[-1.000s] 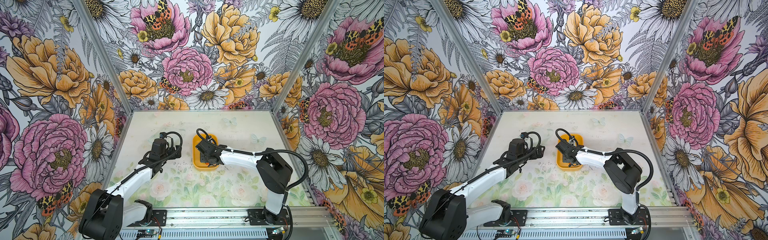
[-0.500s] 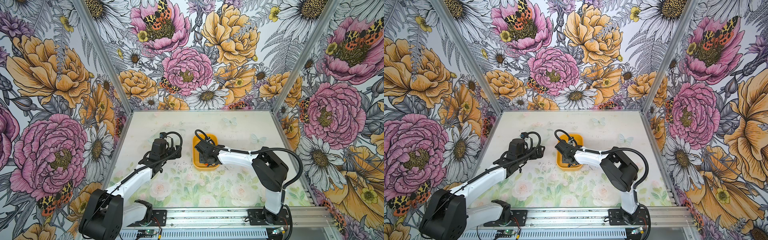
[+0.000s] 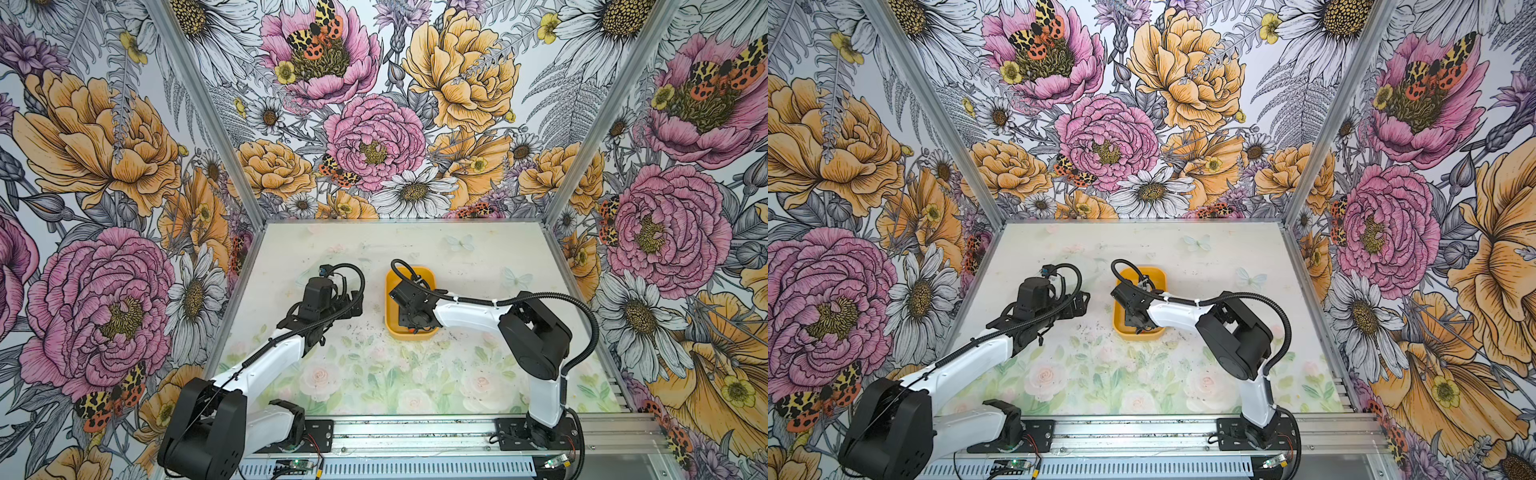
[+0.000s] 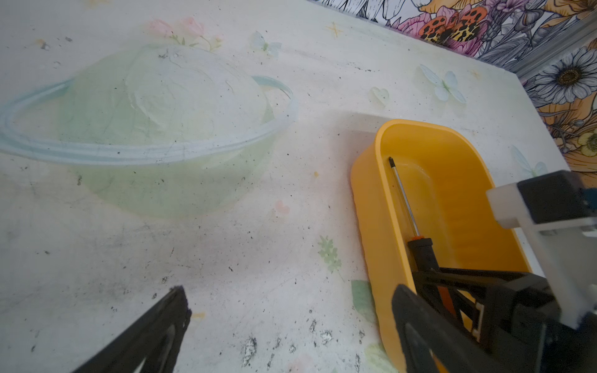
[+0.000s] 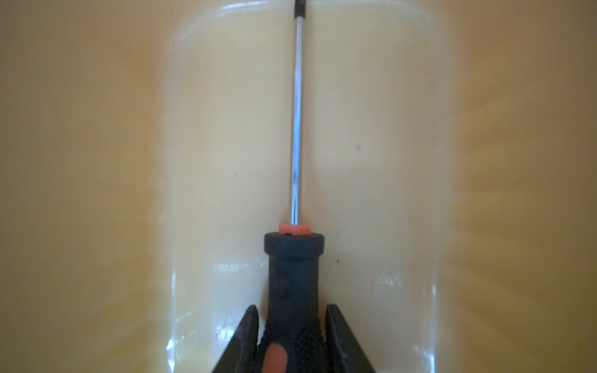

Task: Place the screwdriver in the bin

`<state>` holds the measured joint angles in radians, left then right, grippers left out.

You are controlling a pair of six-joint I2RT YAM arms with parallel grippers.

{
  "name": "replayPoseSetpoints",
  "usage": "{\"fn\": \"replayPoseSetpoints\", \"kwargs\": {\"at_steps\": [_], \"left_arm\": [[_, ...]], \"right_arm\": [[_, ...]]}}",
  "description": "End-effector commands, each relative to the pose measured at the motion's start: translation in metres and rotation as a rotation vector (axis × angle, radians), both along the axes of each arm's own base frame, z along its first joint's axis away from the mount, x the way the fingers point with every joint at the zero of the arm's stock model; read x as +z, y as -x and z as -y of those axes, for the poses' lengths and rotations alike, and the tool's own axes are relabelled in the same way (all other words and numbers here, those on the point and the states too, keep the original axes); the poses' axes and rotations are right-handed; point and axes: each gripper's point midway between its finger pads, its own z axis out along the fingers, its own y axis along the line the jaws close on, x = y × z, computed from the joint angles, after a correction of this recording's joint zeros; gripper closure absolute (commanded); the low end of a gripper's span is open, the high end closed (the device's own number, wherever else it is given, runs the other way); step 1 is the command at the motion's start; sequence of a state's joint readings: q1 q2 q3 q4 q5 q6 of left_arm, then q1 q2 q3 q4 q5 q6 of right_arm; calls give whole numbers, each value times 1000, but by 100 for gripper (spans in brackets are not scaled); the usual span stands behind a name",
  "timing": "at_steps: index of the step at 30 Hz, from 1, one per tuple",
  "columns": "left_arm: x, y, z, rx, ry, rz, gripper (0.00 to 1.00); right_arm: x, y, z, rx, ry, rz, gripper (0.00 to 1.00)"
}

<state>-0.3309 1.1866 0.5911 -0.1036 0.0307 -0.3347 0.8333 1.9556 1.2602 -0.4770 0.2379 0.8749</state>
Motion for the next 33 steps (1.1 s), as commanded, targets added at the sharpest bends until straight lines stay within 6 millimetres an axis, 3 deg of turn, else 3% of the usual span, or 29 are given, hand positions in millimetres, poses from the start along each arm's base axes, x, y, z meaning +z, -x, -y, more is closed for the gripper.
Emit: {"fn": "replayPoseSetpoints", "kwargs": {"at_steps": [1, 4, 9, 17, 24, 29, 32, 33], "left_arm": [[1, -2, -3, 12, -16, 1, 1], [0, -2, -3, 13, -16, -1, 1], [-1, -1, -3, 13, -17, -4, 1], [-1, 1, -4, 14, -17, -5, 1], [3, 3, -6, 18, -27, 4, 1], [9, 2, -12, 33, -59, 16, 1], [18, -1, -18, 49, -95, 56, 1], [23, -3, -20, 50, -108, 73, 1]], "right_arm": [[1, -9, -7, -16, -26, 9, 100], [0, -8, -7, -16, -27, 5, 97], [0, -8, -7, -10, -29, 1, 64], [13, -8, -6, 12, -41, 17, 26], [46, -6, -1, 54, -54, 53, 16], [88, -6, 6, 189, -49, 142, 16], [122, -8, 29, 270, 67, 287, 16], [132, -17, 50, 258, 113, 330, 16]]}}
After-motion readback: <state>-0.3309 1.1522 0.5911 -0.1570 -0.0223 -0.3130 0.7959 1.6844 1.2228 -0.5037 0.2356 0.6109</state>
